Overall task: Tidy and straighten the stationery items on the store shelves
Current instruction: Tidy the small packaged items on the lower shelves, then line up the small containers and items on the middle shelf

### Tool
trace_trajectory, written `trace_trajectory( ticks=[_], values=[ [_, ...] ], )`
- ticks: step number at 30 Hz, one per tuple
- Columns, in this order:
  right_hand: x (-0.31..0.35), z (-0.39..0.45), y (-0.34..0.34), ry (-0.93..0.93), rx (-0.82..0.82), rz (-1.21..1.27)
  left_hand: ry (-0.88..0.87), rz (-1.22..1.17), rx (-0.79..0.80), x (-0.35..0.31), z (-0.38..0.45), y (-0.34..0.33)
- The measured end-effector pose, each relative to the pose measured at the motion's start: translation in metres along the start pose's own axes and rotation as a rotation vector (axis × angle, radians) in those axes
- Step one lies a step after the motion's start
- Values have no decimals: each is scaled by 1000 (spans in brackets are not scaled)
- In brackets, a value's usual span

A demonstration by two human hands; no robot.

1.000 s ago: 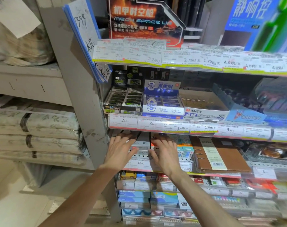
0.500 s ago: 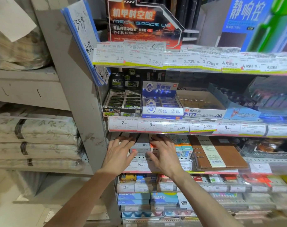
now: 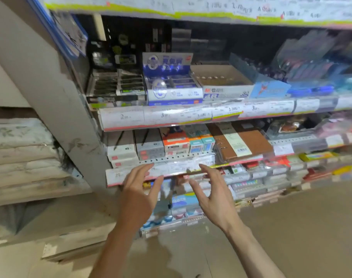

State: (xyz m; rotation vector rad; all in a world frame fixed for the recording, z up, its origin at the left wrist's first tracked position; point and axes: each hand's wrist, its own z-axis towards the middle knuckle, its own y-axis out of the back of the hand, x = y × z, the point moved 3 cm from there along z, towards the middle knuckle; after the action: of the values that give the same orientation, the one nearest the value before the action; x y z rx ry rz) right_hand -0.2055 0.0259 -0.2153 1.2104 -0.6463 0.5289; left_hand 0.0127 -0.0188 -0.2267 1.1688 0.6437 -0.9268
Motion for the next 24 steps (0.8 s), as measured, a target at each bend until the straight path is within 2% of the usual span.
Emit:
trace_trajectory(
  ticks=[3,8,16,24],
  values=[
    [-20,-20,17,-89,25,51,167,-73,79,-12,-22,-25],
    [-62,-37,55,-157,4,118,222,-69,187,-56,-42,-77],
    [-168,-47,165,-135,7,102,221,-108,154,-149,-58,-195],
    [-255,-36,270,-201,-69,126,191,-167,231,-227,-46,-301]
  ],
)
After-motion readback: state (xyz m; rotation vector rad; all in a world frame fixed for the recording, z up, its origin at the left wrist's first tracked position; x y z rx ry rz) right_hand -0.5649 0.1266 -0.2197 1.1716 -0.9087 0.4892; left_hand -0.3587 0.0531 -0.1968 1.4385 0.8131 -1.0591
